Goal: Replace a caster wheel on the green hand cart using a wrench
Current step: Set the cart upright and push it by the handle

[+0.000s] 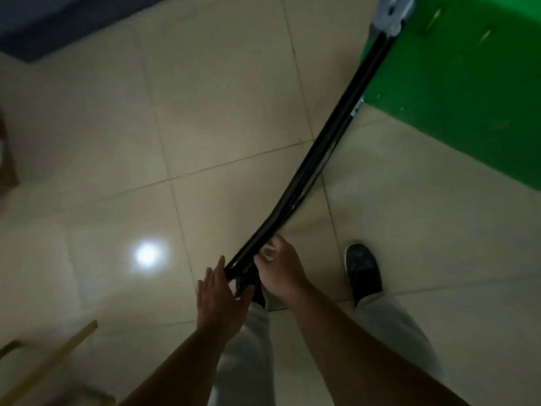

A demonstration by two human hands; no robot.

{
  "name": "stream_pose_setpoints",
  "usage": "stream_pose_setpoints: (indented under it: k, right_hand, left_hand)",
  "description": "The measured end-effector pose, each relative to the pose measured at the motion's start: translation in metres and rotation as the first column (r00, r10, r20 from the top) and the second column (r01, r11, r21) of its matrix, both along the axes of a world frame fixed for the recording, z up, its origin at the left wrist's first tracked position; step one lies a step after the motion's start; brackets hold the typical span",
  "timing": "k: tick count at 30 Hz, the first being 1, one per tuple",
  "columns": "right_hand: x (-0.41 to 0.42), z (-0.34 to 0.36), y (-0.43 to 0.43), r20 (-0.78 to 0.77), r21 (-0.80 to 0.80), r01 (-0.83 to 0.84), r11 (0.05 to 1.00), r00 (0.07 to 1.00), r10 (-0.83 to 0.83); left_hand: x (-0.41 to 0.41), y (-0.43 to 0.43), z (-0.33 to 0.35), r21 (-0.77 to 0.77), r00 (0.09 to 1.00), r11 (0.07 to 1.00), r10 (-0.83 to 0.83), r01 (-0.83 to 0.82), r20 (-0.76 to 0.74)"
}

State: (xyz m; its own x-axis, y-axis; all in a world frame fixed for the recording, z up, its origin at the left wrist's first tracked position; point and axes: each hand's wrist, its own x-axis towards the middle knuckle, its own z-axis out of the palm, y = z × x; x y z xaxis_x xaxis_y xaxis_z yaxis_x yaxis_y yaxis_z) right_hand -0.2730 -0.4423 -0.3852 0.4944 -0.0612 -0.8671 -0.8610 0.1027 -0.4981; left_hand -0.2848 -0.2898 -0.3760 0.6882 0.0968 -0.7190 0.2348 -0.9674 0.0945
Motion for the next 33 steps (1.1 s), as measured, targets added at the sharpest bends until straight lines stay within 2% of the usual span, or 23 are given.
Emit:
stream_pose_setpoints:
  k: [2, 3, 6, 10, 13, 14, 16, 18, 20, 21, 25, 27, 30, 32, 33]
  right_hand:
    - [-0.003, -0.017, 0.015, 0.014, 0.012, 0.110, 0.994, 0.994, -0.110]
    - [-0.006, -0.020, 0.021, 0.036, -0.003, 0.147, 0.989, 0.988, -0.147]
    - [-0.022, -0.015, 0.024, 0.069, -0.066, 0.239, 0.969, 0.970, -0.235]
    - [-0.073, -0.007, 0.030, 0.022, -0.058, 0.101, 0.993, 0.995, -0.100]
    - [-0.107, 0.021, 0.044, 0.068, -0.002, -0.021, 1.000, 0.997, 0.021]
    - [-0.112, 0.039, 0.047, 0.086, 0.002, -0.006, 1.000, 0.996, 0.006]
    - [-0.121, 0.070, 0.049, 0.136, -0.028, 0.196, 0.980, 0.972, -0.191]
    - [-0.123, 0.087, 0.050, 0.184, -0.165, 0.431, 0.887, 0.897, -0.402]
    - [-0.127, 0.109, 0.037, 0.199, -0.270, 0.547, 0.792, 0.837, -0.510]
    - [-0.131, 0.119, 0.031, 0.205, -0.292, 0.568, 0.770, 0.823, -0.529]
    - [-0.150, 0.164, 0.003, 0.171, -0.342, 0.482, 0.807, 0.876, -0.451]
    - [-0.157, 0.183, -0.010, 0.156, -0.420, 0.441, 0.793, 0.896, -0.416]
    - [-0.164, 0.217, -0.037, 0.140, -0.544, 0.393, 0.742, 0.914, -0.381]
    - [-0.164, 0.245, -0.062, 0.135, -0.620, 0.339, 0.708, 0.935, -0.329]
    - [-0.161, 0.259, -0.076, 0.141, -0.650, 0.308, 0.695, 0.947, -0.288]
  left_hand:
    - [0.013, 0.009, -0.017, -0.073, 0.993, 0.992, 0.101, -0.106, -0.068]
    - [0.019, 0.010, -0.019, -0.098, 0.990, 0.989, 0.100, -0.109, -0.097]
    - [0.032, 0.006, 0.005, -0.164, 0.985, 0.984, -0.099, 0.075, -0.142]
    - [0.042, -0.023, 0.074, -0.221, 0.902, 0.882, -0.430, 0.416, -0.018]
    - [0.049, -0.066, 0.131, -0.285, 0.843, 0.797, -0.526, 0.533, 0.107]
    - [0.051, -0.085, 0.151, -0.339, 0.855, 0.790, -0.506, 0.511, 0.110]
    - [0.054, -0.125, 0.186, -0.495, 0.924, 0.787, -0.371, 0.368, 0.096]
    - [0.058, -0.161, 0.217, -0.599, 0.980, 0.782, -0.201, 0.169, 0.015]
    - [0.059, -0.183, 0.242, -0.636, 0.988, 0.768, -0.147, 0.077, -0.057]
    - [0.056, -0.189, 0.252, -0.639, 0.987, 0.767, -0.139, 0.057, -0.080]
    - [0.049, -0.206, 0.280, -0.651, 0.988, 0.758, -0.087, -0.019, -0.129]
    - [0.053, -0.218, 0.294, -0.666, 0.986, 0.745, -0.080, -0.036, -0.144]
    - [0.061, -0.231, 0.321, -0.680, 0.962, 0.727, -0.243, 0.095, -0.125]
    - [0.067, -0.235, 0.333, -0.662, 0.894, 0.666, -0.448, 0.344, 0.014]
    - [0.070, -0.234, 0.339, -0.561, 0.793, 0.609, -0.590, 0.561, 0.152]
